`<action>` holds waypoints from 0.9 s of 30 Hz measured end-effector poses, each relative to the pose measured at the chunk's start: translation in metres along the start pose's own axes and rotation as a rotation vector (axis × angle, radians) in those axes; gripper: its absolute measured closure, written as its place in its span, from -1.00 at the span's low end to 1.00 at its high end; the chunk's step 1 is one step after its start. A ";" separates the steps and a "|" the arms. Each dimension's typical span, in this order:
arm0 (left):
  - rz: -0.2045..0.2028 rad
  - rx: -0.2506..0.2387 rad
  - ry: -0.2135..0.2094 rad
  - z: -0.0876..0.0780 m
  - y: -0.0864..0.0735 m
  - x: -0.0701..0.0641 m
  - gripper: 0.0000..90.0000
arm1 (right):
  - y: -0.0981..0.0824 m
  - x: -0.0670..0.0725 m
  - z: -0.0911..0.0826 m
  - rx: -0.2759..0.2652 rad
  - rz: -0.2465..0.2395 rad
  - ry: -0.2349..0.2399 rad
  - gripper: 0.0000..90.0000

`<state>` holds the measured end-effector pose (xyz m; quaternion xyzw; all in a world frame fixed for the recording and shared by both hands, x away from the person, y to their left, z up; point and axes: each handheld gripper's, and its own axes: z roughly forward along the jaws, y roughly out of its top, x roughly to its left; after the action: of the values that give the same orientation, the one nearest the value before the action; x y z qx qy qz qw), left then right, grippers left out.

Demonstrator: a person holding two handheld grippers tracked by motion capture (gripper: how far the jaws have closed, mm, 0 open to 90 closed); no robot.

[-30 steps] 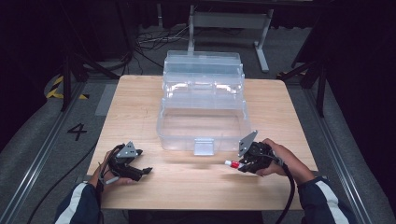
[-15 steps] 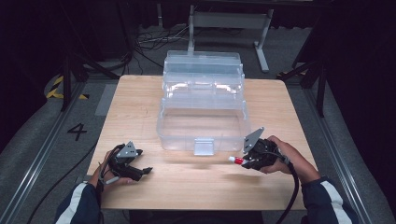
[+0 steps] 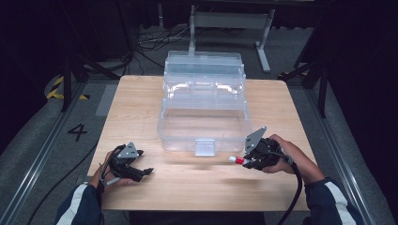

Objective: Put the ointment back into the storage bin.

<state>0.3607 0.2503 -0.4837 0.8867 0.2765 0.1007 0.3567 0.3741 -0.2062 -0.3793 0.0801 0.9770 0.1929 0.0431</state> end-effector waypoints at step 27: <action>-0.002 0.000 0.000 0.000 0.000 0.000 -0.59 | 0.038 -0.021 -0.051 -0.027 -0.051 -0.076 0.58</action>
<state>0.3609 0.2503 -0.4836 0.8863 0.2775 0.1005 0.3570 0.3942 -0.1940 -0.3161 0.0620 0.9737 0.2018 0.0862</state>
